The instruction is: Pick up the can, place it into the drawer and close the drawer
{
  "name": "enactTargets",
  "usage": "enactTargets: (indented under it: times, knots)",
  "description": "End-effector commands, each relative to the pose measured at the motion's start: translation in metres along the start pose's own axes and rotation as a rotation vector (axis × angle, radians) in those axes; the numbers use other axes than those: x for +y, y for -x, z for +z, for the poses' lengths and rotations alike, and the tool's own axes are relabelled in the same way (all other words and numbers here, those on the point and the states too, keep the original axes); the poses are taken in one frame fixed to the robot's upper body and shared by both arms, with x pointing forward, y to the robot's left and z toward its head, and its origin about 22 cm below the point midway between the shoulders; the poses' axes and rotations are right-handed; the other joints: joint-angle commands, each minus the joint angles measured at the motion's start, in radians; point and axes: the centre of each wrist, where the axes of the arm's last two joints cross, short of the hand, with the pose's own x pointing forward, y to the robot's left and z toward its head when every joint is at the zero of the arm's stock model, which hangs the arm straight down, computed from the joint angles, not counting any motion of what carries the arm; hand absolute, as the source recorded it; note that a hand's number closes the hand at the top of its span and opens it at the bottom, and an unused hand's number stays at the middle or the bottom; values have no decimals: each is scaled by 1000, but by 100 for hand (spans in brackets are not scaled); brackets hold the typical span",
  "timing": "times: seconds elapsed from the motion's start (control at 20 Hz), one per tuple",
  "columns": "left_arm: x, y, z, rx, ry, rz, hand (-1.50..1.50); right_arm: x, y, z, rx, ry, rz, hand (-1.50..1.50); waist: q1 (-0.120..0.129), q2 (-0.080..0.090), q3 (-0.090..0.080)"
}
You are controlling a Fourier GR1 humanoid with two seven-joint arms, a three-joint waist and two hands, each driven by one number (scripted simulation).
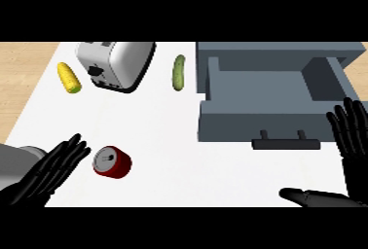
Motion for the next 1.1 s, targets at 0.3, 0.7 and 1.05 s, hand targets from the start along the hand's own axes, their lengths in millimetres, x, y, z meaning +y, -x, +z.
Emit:
enactTargets:
  times: [0.3, 0.7, 1.05]
  knots:
    - [21, 2, -5, 57, -43, 56, -150, -9, 9, 29, -15, 4, -11, -150, -7, 0, 0]
    - [27, 35, -17, 70, -60, 29, -150, -15, 17, 31, 14, -7, -15, -150, -6, 1, 0]
    - [28, 65, -7, 92, -51, 34, -150, -16, 27, 22, 0, 7, 20, -150, -2, 1, 0]
